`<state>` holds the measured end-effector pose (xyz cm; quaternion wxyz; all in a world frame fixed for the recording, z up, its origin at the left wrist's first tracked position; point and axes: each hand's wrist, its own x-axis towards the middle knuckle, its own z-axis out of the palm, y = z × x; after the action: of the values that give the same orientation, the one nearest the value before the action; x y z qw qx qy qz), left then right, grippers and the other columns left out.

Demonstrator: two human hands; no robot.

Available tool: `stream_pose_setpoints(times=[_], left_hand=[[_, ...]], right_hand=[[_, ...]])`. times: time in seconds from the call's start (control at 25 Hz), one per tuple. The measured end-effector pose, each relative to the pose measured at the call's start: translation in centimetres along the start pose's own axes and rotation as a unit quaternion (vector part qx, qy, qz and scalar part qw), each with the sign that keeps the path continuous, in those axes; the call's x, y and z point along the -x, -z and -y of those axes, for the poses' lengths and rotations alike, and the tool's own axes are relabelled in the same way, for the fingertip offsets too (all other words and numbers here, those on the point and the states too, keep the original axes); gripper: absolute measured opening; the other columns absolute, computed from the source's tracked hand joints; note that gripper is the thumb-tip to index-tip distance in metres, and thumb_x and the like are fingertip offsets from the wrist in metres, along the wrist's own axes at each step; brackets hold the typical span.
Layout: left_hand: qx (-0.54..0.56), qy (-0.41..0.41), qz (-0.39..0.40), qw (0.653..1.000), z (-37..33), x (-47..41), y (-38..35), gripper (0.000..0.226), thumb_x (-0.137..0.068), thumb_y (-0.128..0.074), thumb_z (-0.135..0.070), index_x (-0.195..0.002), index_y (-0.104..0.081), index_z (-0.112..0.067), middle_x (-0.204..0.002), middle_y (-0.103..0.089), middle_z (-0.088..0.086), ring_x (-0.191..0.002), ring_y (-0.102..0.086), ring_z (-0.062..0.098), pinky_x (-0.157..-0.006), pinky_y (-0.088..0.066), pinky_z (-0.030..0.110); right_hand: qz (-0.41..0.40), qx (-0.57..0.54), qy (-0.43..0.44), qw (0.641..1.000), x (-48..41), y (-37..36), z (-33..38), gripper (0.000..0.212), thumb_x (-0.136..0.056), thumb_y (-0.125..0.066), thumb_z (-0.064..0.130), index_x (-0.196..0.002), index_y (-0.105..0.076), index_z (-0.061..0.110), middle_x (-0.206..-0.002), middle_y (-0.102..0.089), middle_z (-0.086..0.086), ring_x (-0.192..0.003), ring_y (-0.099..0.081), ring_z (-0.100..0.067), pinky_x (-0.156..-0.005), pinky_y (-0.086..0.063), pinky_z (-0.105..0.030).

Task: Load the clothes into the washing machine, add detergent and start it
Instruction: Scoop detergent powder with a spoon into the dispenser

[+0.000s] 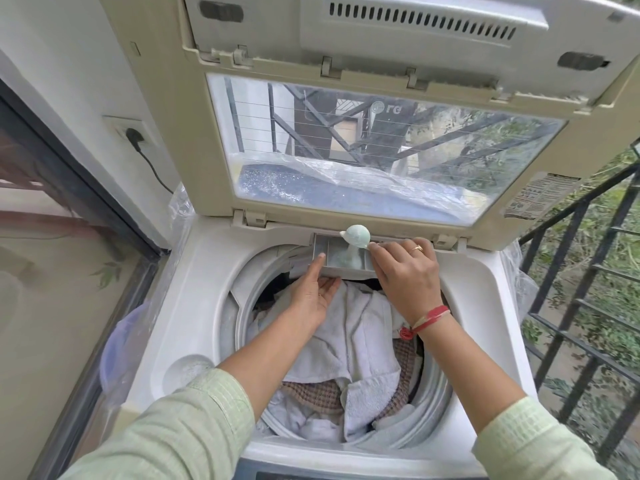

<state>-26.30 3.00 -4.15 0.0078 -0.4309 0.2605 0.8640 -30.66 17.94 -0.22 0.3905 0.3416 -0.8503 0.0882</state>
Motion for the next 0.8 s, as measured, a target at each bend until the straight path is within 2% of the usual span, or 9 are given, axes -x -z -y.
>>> stream_pose_setpoints(times=[0.2, 0.36, 0.44, 0.48, 0.52, 0.56, 0.68, 0.72, 0.8], left_hand=[[-0.025, 0.011, 0.018, 0.999, -0.1, 0.4, 0.1, 0.022, -0.082, -0.07, -0.025, -0.094, -0.059, -0.01, -0.089, -0.063, 0.011, -0.08, -0.061, 0.021, -0.08, -0.055, 0.033], [-0.036, 0.018, 0.026, 0.999, -0.3, 0.9, 0.1, 0.038, -0.084, -0.068, -0.028, -0.114, -0.056, -0.008, -0.102, -0.063, 0.014, -0.088, -0.062, 0.022, -0.088, -0.051, 0.035], [-0.053, 0.025, 0.034, 0.998, -0.6, 1.3, 0.0, 0.034, -0.084, -0.067, -0.03, -0.11, -0.056, -0.011, -0.118, -0.059, 0.016, -0.097, -0.061, 0.023, -0.094, -0.047, 0.038], [-0.066, 0.033, 0.034, 0.997, -0.6, 1.4, 0.0, 0.03, -0.084, -0.067, -0.033, -0.106, -0.056, -0.015, -0.125, -0.056, 0.015, -0.105, -0.059, 0.024, -0.099, -0.045, 0.041], [-0.08, 0.04, 0.027, 0.996, -0.7, 1.5, 0.1, 0.03, -0.083, -0.067, -0.036, -0.104, -0.055, -0.017, -0.13, -0.053, 0.014, -0.114, -0.056, 0.025, -0.103, -0.041, 0.045], [-0.09, 0.041, 0.021, 0.995, -0.9, 1.7, 0.3, 0.036, -0.081, -0.069, -0.038, -0.108, -0.055, -0.018, -0.134, -0.051, 0.013, -0.121, -0.052, 0.025, -0.105, -0.038, 0.049], [-0.113, 0.015, -0.014, 0.993, -1.4, 1.6, 1.3, 0.058, -0.079, -0.069, -0.043, -0.128, -0.048, -0.018, -0.139, -0.047, 0.009, -0.128, -0.046, 0.025, -0.102, -0.038, 0.05], [-0.126, -0.005, -0.023, 0.992, -1.5, 1.5, 1.7, 0.056, -0.081, -0.067, -0.043, -0.128, -0.049, -0.019, -0.137, -0.049, 0.007, -0.125, -0.047, 0.023, -0.099, -0.041, 0.046], [-0.175, -0.065, -0.03, 0.982, -1.5, 1.6, 2.5, 0.037, -0.087, -0.062, -0.038, -0.119, -0.053, -0.022, -0.129, -0.054, 0.002, -0.115, -0.053, 0.017, -0.089, -0.045, 0.037]], right_hand=[[-0.003, 0.026, -0.023, 0.999, 0.3, -0.1, 0.4, 0.01, -0.083, -0.068, 0.011, -0.079, -0.068, 0.02, -0.066, -0.064, 0.008, -0.058, -0.056, -0.017, -0.084, -0.041, -0.035], [0.019, -0.006, -0.079, 0.997, 0.6, 0.1, 0.5, 0.013, -0.086, -0.064, 0.014, -0.075, -0.068, 0.02, -0.062, -0.062, 0.007, -0.058, -0.058, -0.018, -0.079, -0.038, -0.032], [0.062, -0.079, -0.168, 0.981, 0.6, 0.2, 0.9, 0.01, -0.084, -0.065, 0.015, -0.076, -0.069, 0.019, -0.066, -0.065, 0.007, -0.062, -0.061, -0.017, -0.074, -0.043, -0.033], [0.09, -0.168, -0.27, 0.944, 0.6, 0.4, 1.1, 0.006, -0.083, -0.066, 0.015, -0.078, -0.069, 0.018, -0.07, -0.067, 0.006, -0.066, -0.063, -0.016, -0.071, -0.047, -0.032], [0.101, -0.278, -0.397, 0.869, 0.4, 0.9, 1.2, 0.002, -0.083, -0.067, 0.015, -0.081, -0.068, 0.016, -0.075, -0.068, 0.004, -0.07, -0.063, -0.015, -0.07, -0.05, -0.032], [0.088, -0.393, -0.524, 0.75, 0.1, 1.4, 1.3, 0.002, -0.084, -0.066, 0.015, -0.086, -0.066, 0.014, -0.077, -0.067, 0.002, -0.072, -0.062, -0.014, -0.069, -0.051, -0.03], [-0.02, -0.609, -0.741, 0.282, 0.6, 2.9, 1.7, 0.004, -0.092, -0.055, 0.009, -0.09, -0.058, 0.009, -0.075, -0.058, -0.001, -0.063, -0.055, -0.01, -0.055, -0.051, -0.021], [-0.049, -0.624, -0.76, 0.176, 1.3, 3.0, 2.0, 0.007, -0.093, -0.053, 0.007, -0.088, -0.057, 0.009, -0.076, -0.058, -0.001, -0.065, -0.055, -0.009, -0.052, -0.053, -0.019], [-0.072, -0.636, -0.765, 0.077, 2.7, 2.8, 2.9, 0.007, -0.092, -0.052, 0.004, -0.088, -0.056, 0.007, -0.084, -0.058, -0.005, -0.076, -0.057, -0.012, -0.057, -0.056, -0.021]])
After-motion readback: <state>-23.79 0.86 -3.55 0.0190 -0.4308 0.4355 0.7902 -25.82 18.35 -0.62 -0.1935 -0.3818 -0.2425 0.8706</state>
